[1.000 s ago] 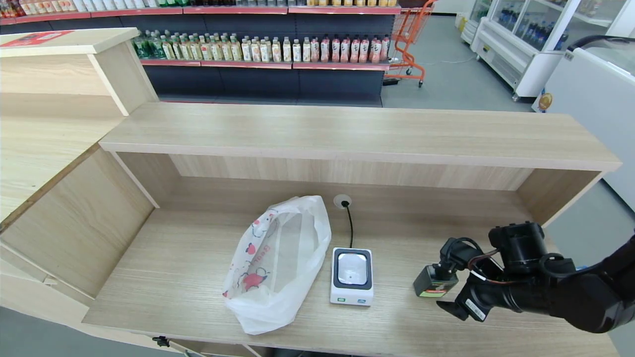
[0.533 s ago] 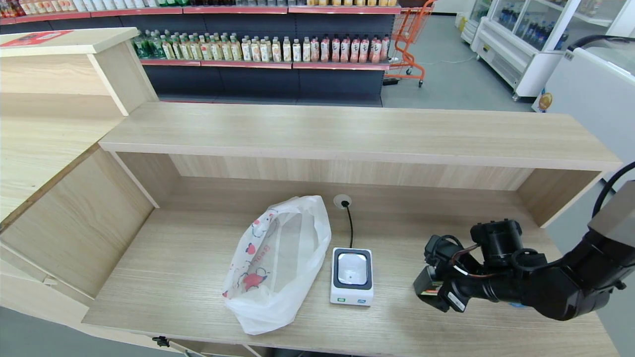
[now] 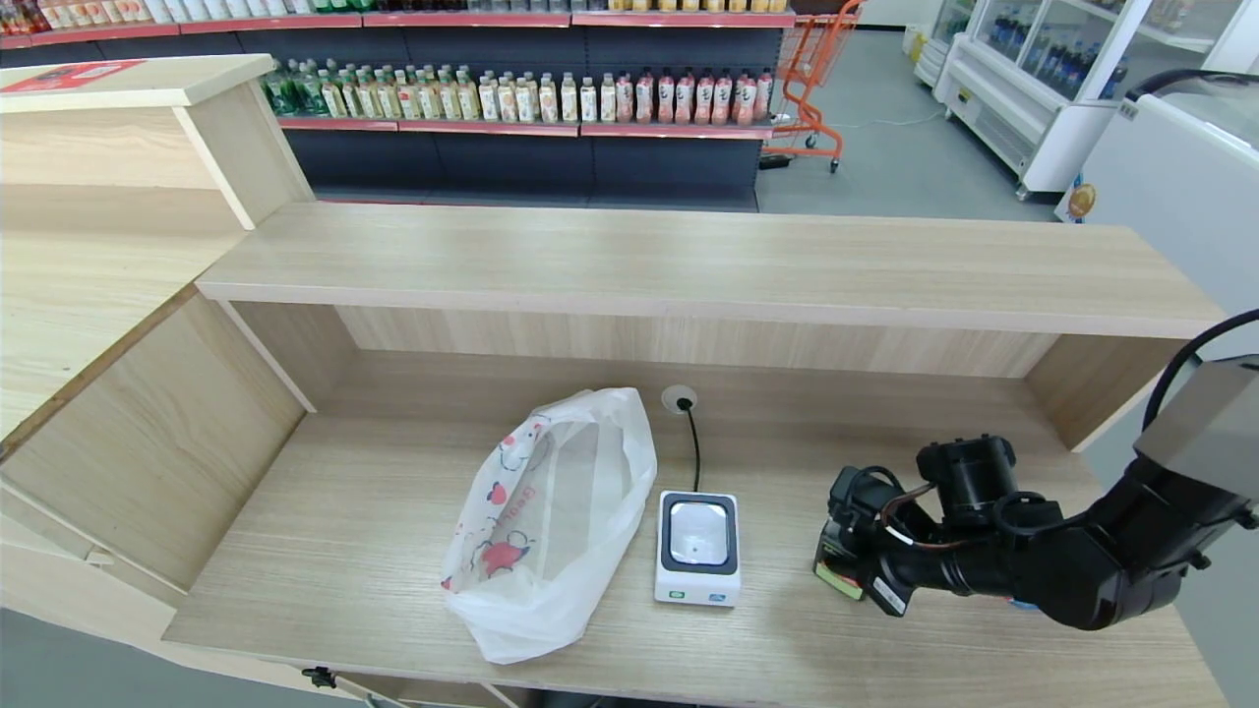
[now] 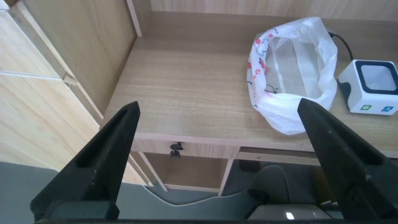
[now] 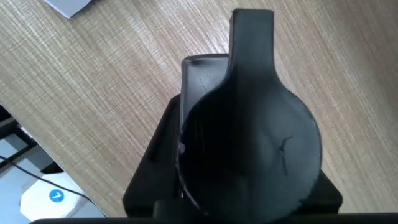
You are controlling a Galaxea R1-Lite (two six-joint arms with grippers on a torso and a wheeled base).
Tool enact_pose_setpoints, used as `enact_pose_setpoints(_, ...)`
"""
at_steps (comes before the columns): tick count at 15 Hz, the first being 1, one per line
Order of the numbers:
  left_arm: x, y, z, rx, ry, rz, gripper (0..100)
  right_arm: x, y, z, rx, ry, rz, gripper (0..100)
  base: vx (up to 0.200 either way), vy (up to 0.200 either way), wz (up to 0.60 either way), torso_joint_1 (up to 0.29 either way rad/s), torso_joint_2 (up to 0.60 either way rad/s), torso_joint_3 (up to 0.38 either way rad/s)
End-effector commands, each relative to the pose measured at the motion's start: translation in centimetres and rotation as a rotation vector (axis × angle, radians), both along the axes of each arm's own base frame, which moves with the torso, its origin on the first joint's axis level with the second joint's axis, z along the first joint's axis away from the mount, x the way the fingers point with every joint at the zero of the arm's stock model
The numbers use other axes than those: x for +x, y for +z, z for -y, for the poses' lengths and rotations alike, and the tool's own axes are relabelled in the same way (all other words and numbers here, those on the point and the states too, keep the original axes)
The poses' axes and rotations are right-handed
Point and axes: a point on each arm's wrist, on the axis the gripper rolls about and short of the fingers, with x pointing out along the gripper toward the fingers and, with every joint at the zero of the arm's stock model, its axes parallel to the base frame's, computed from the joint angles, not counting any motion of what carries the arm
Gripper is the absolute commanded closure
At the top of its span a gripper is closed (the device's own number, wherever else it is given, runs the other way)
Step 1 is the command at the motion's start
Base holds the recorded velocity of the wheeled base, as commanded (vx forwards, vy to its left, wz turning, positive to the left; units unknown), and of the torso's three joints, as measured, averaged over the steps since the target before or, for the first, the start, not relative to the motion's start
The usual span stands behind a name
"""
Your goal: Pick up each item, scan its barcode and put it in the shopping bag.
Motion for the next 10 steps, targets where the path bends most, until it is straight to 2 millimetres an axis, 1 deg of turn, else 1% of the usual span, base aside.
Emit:
enact_pose_setpoints(1,0.0,0.0,0.0,0.000,0.000,-0.001,0,-1.1,1.2,0.4,0.016,-0.014,0.015,100,0.000,0.000,0.00,0.000,0.00,0.000)
enact_pose_setpoints(2,0.0,0.0,0.0,0.000,0.001,-0.001,0,-1.8,1.9,0.6,0.048,-0.043,0.012,100,0.000,0.000,0.00,0.000,0.00,0.000)
enact_pose_setpoints(3,0.0,0.0,0.0,0.000,0.000,-0.001,0,-2.4,3.3,0.9,0.121,-0.103,0.026,100,0.000,0.000,0.00,0.000,0.00,0.000)
enact_pose_setpoints(4,0.0,0.0,0.0,0.000,0.001,-0.001,0,-3.0,5.4,1.3,0.221,-0.176,0.063,100,0.000,0.000,0.00,0.000,0.00,0.000)
enact_pose_setpoints(5,0.0,0.0,0.0,0.000,0.001,-0.001,0,-3.9,7.7,2.2,0.322,-0.259,0.105,100,0.000,0.000,0.00,0.000,0.00,0.000)
enact_pose_setpoints(6,0.0,0.0,0.0,0.000,0.000,-0.001,0,-4.6,8.7,2.9,0.350,-0.290,0.127,100,0.000,0.000,0.00,0.000,0.00,0.000)
enact_pose_setpoints(7,0.0,0.0,0.0,0.000,0.001,-0.001,0,-6.5,10.2,4.5,0.331,-0.313,0.210,100,0.000,0.000,0.00,0.000,0.00,0.000)
enact_pose_setpoints(8,0.0,0.0,0.0,0.000,0.000,-0.001,0,-7.4,11.3,5.7,0.256,-0.282,0.336,100,0.000,0.000,0.00,0.000,0.00,0.000)
enact_pose_setpoints(9,0.0,0.0,0.0,0.000,0.001,-0.001,0,-7.9,12.0,6.8,0.180,-0.259,0.460,100,0.000,0.000,0.00,0.000,0.00,0.000)
enact_pose_setpoints(10,0.0,0.0,0.0,0.000,0.000,-0.001,0,-8.3,12.7,7.0,0.143,-0.183,0.556,100,0.000,0.000,0.00,0.000,0.00,0.000)
